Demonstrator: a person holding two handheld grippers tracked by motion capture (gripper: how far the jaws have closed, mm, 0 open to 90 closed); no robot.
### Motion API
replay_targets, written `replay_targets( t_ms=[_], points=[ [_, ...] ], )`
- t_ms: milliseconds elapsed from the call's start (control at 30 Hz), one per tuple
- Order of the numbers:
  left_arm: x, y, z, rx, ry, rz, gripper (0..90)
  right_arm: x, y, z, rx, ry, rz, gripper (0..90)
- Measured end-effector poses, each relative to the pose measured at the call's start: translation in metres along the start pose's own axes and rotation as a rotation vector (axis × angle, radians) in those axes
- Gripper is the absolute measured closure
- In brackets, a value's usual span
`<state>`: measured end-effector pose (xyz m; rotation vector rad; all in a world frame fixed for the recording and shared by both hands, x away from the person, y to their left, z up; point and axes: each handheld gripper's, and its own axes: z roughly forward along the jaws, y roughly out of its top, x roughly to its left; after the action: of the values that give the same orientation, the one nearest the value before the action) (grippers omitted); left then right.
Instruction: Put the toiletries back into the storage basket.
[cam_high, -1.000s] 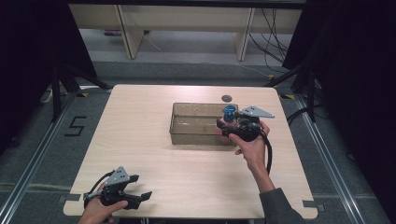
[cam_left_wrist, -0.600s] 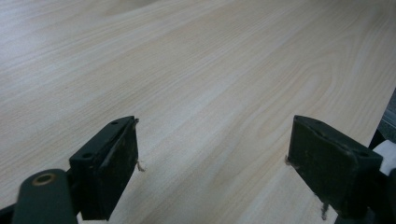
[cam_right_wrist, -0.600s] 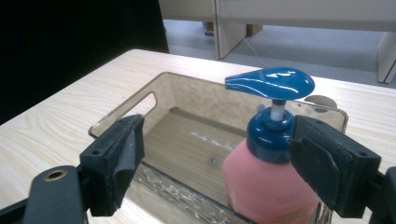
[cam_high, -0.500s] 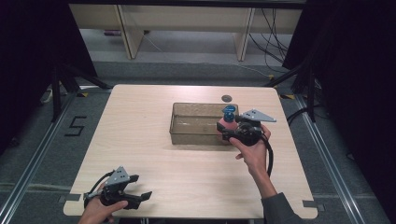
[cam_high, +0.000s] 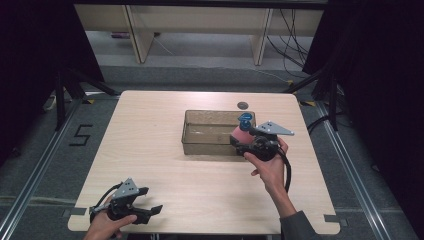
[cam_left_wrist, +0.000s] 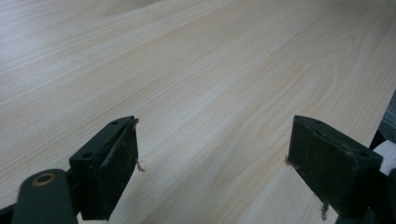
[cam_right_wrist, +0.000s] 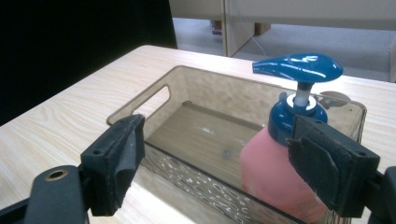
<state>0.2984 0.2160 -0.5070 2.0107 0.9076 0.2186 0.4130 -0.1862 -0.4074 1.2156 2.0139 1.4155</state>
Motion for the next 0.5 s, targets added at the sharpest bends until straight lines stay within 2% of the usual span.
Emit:
replay_targets(
  t_ms=[67,167,233,267,333,367,433,500],
  points=[
    [0.0000,0.0001,-0.0001,0.003,-0.001,0.001,15.5,-0.0011,-0.0016,0.0009,-0.023,-0.002,-0.022,19.4],
    [0.0000,0.0001,-0.0001,0.003,-0.002,0.001,15.5,0.0005,-0.0021,-0.0011,-0.005,0.004,-0.006,19.4],
    [0.0000,0.0001,-0.0001,0.003,-0.001,0.001,15.5,0.0006,-0.0030,-0.0008,-0.017,0.010,-0.020,19.4],
    [0.0000,0.0001,-0.0001,0.003,-0.002,0.001,15.5,0.0005,-0.0034,-0.0011,-0.019,-0.003,-0.025,19.4],
    [-0.0001,0.0001,-0.0001,0.003,-0.002,0.001,15.4,0.0015,-0.0042,-0.0020,-0.007,0.002,-0.016,19.4],
    [-0.0001,0.0001,0.0000,0.003,-0.002,0.001,15.4,0.0035,-0.0053,-0.0021,-0.003,0.009,0.009,19.4],
    [-0.0001,0.0000,0.0000,0.004,-0.003,0.001,15.4,0.0021,-0.0059,-0.0020,-0.009,0.009,-0.019,19.4],
    [0.0000,0.0000,0.0000,0.004,-0.002,0.001,15.4,0.0037,-0.0065,-0.0029,0.007,0.014,-0.006,19.4]
  ],
)
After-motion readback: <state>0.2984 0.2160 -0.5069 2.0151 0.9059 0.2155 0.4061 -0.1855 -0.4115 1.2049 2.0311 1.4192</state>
